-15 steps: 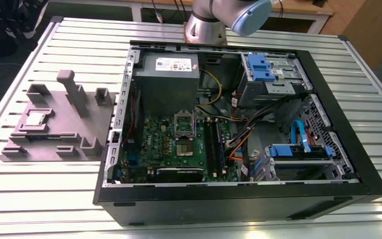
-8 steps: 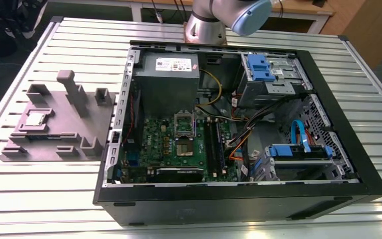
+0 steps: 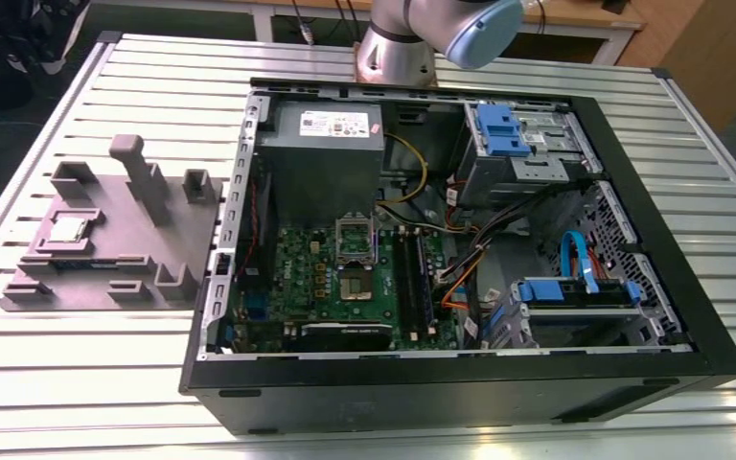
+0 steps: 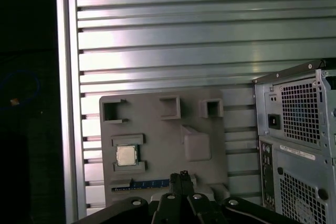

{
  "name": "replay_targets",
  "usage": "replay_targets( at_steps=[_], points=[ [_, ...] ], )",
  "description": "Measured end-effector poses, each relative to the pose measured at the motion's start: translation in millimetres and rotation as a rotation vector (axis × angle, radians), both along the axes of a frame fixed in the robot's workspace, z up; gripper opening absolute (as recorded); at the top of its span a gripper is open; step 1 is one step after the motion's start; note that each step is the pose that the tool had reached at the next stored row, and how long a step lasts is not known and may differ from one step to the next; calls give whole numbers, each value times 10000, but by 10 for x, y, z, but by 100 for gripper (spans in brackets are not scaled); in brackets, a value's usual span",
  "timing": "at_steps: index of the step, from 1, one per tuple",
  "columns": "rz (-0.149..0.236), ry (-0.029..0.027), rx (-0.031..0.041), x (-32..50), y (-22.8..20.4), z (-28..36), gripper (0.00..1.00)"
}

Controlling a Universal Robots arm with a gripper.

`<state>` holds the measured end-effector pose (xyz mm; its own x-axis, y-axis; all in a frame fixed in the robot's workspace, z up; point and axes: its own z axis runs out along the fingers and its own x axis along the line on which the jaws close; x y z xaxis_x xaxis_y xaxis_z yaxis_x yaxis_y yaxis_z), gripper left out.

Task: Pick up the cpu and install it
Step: 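Reach for the cpu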

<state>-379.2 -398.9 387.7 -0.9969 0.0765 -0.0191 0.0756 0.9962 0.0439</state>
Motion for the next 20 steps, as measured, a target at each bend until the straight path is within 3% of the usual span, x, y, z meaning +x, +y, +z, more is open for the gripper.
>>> replay_targets(
  at_steps=[20],
  points=[
    [4,1,1,-102,0,-2,10]
  ],
)
